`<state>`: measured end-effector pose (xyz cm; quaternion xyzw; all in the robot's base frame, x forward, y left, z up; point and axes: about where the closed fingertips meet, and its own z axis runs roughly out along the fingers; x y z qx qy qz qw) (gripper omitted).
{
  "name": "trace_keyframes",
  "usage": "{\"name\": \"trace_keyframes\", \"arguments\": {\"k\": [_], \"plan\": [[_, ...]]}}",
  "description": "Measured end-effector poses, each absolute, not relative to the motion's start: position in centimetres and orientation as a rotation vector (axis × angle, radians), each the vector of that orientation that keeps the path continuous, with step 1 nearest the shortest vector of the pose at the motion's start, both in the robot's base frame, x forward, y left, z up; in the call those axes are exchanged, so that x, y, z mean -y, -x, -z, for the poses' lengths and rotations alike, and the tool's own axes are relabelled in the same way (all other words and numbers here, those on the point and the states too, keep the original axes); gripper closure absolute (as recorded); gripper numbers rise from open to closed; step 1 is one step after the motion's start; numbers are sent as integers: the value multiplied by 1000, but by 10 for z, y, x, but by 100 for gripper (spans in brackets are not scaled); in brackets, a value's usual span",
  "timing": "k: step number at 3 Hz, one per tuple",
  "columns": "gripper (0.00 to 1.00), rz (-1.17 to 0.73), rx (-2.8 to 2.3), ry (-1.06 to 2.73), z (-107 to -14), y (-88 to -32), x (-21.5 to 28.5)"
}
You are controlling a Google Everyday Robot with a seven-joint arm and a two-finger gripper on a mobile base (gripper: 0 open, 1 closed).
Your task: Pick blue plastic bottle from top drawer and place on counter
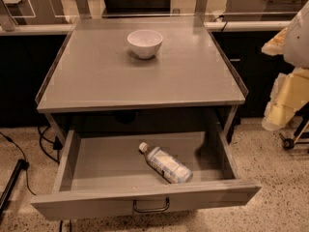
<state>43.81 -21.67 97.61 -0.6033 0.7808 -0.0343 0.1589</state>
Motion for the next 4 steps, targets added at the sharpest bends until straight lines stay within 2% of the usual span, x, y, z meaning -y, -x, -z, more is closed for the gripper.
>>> {"name": "trace_keyframes", "arguments": {"k": [2, 3, 4], "plan": [[59, 106, -2229, 1712, -977, -439, 216], [89, 95, -2254, 1656, -960, -443, 209], [100, 67, -2285, 1617, -938, -448, 201]]}}
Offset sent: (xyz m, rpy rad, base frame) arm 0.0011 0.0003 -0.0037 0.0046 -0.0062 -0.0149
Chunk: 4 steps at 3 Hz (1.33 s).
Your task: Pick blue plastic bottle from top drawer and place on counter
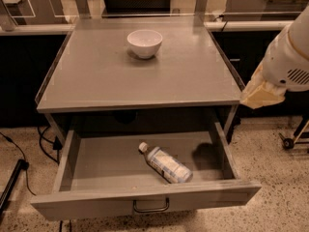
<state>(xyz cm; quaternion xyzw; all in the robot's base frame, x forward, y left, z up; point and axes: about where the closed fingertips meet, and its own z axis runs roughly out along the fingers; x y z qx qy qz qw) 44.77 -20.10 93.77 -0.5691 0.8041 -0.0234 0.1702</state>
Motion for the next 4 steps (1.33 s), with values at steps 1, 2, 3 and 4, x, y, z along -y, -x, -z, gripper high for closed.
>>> {"name": "trace_keyframes", "arguments": {"k": [1, 2, 3, 4], "plan": [[100, 5, -2319, 1587, -909, -454, 189], [100, -103, -2362, 1519, -876, -458, 177], [100, -227, -2399, 1434, -834, -460, 163], [100, -227, -2400, 1435, -834, -460, 163]]}}
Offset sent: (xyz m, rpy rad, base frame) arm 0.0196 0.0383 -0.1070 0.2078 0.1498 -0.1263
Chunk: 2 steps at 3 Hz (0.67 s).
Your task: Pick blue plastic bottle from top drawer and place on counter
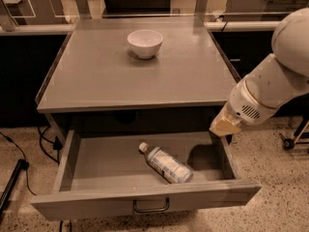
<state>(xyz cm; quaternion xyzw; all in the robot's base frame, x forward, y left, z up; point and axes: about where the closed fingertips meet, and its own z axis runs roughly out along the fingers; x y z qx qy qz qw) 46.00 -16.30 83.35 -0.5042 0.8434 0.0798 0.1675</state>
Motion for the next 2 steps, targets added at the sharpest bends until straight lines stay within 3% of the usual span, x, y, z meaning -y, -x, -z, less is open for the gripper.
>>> {"name": "trace_keyframes", "arguments": {"k": [2], "plan": [[100, -337, -2430, 1347, -780, -462, 142]]}}
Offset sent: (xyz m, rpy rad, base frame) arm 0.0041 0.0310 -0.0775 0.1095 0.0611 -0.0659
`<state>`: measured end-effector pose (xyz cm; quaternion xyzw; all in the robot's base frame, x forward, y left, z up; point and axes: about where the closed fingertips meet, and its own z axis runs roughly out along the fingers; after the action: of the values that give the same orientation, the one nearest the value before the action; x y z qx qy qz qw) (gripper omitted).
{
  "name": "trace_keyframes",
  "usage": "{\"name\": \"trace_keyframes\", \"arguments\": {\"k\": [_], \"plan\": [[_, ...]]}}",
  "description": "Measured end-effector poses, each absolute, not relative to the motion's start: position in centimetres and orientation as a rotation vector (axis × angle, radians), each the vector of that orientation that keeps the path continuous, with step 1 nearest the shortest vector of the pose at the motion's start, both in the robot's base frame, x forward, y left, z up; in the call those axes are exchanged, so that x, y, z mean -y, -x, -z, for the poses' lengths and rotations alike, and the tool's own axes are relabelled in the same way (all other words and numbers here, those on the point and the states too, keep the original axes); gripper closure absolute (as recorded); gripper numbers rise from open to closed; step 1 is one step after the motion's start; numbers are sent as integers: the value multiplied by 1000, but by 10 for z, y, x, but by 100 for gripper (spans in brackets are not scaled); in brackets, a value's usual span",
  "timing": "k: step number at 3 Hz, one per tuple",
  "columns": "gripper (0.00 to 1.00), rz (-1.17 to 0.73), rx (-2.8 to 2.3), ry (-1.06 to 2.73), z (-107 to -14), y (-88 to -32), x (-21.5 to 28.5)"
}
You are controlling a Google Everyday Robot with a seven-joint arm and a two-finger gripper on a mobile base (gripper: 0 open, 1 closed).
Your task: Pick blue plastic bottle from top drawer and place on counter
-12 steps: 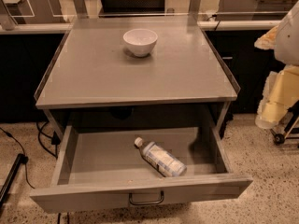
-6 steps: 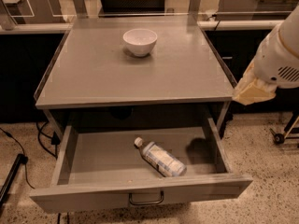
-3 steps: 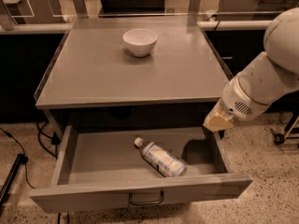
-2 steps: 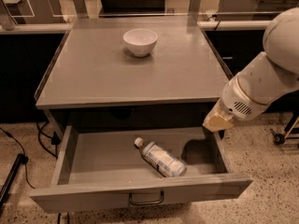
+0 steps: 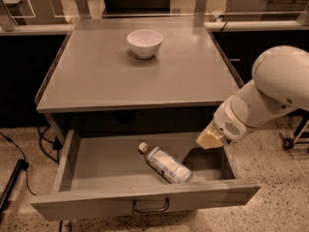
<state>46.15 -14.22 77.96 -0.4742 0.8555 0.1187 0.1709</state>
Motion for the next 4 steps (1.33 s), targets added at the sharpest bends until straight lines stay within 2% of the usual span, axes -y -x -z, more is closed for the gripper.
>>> {"name": "trace_keyframes", "arguments": {"k": [2, 4], "plan": [[97, -466, -2410, 1313, -739, -464, 103], [51, -510, -2397, 1341, -721, -466, 79]]}}
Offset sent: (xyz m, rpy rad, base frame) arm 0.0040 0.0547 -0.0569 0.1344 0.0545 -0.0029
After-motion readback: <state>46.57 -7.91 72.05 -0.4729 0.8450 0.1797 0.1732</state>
